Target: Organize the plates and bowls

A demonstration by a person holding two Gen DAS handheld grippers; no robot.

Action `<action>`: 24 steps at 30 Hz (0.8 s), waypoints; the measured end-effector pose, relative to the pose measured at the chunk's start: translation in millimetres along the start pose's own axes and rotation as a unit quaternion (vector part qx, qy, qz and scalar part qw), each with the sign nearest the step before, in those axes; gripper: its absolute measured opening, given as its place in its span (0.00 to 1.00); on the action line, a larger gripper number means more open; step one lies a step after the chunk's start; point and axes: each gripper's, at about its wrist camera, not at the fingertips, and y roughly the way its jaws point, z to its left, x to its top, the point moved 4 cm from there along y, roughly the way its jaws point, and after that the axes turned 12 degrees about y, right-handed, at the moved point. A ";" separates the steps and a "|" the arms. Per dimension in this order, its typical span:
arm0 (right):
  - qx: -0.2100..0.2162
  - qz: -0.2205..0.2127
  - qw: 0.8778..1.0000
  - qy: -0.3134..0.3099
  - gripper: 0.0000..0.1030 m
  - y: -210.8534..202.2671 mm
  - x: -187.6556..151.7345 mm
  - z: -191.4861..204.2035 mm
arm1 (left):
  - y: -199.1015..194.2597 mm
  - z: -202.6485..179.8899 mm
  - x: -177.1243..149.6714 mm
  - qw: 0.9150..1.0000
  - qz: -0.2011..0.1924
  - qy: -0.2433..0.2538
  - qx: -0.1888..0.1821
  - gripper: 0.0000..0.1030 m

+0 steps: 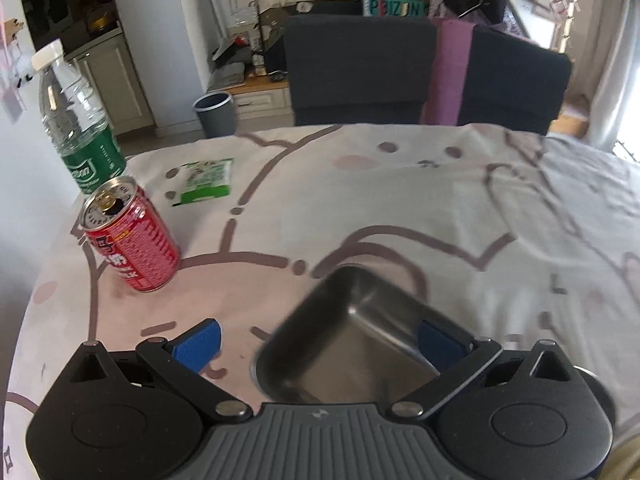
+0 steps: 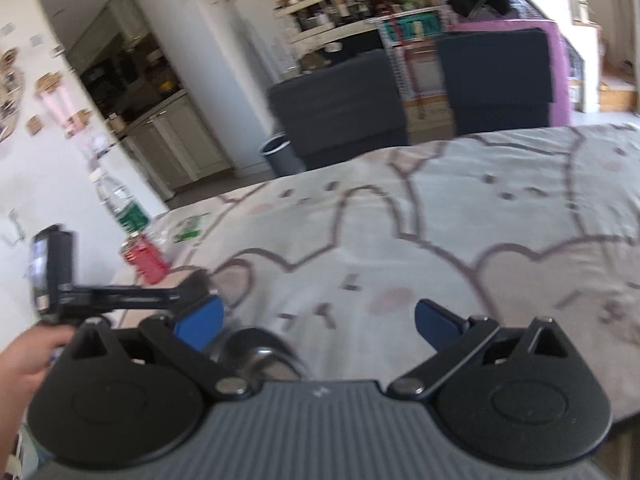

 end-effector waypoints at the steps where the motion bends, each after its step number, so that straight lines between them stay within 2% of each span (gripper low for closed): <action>1: 0.006 0.008 1.000 -0.004 1.00 5.7 -2.4 8.6 | 4.7 2.6 -0.9 1.000 0.005 -0.002 0.004 1.00; 8: 0.041 0.049 0.998 -0.023 1.00 34.8 -29.6 69.9 | 20.8 34.7 -12.9 0.999 0.017 -0.035 0.031 1.00; 12: 0.050 0.060 0.996 -0.036 1.00 40.2 -42.0 90.2 | 22.5 52.1 -17.0 0.997 0.017 -0.059 0.043 1.00; 18: 0.041 0.059 0.997 -0.040 1.00 44.9 -46.7 103.2 | 17.0 62.1 -29.1 0.998 0.012 -0.050 0.037 1.00; 24: 0.030 0.062 0.997 -0.018 1.00 64.2 -49.7 107.5 | 12.2 72.3 -48.5 0.998 0.018 -0.028 0.051 1.00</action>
